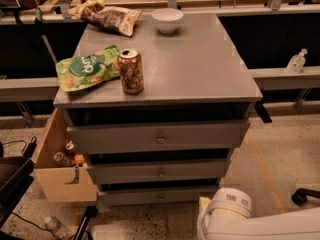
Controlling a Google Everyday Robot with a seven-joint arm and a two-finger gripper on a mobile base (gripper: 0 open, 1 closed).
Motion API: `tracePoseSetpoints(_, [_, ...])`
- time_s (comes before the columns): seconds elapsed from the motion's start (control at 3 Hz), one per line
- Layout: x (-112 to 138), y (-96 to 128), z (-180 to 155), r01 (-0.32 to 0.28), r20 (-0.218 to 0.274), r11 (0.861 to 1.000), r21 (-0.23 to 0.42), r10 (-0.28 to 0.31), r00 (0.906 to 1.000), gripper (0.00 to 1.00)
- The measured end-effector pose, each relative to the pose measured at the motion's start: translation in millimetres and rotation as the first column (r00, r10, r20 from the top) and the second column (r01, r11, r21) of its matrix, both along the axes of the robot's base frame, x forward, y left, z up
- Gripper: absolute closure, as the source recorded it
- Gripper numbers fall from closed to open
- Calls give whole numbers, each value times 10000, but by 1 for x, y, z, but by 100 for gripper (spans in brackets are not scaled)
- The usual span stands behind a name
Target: Open bottom drawer
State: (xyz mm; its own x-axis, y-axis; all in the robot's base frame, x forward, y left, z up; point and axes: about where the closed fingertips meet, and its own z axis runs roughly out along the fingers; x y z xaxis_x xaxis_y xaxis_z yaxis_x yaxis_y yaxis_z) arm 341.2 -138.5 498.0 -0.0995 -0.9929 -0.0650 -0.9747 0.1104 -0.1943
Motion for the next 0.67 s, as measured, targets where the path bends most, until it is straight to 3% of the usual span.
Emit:
tracePoseSetpoints(0.33, [-4, 2, -49, 581, -574, 9983, 103, -574, 9967, 0])
tracePoseSetpoints(0.67, [6, 10, -97, 1480, -842, 9886, 286, -1452, 9858, 0])
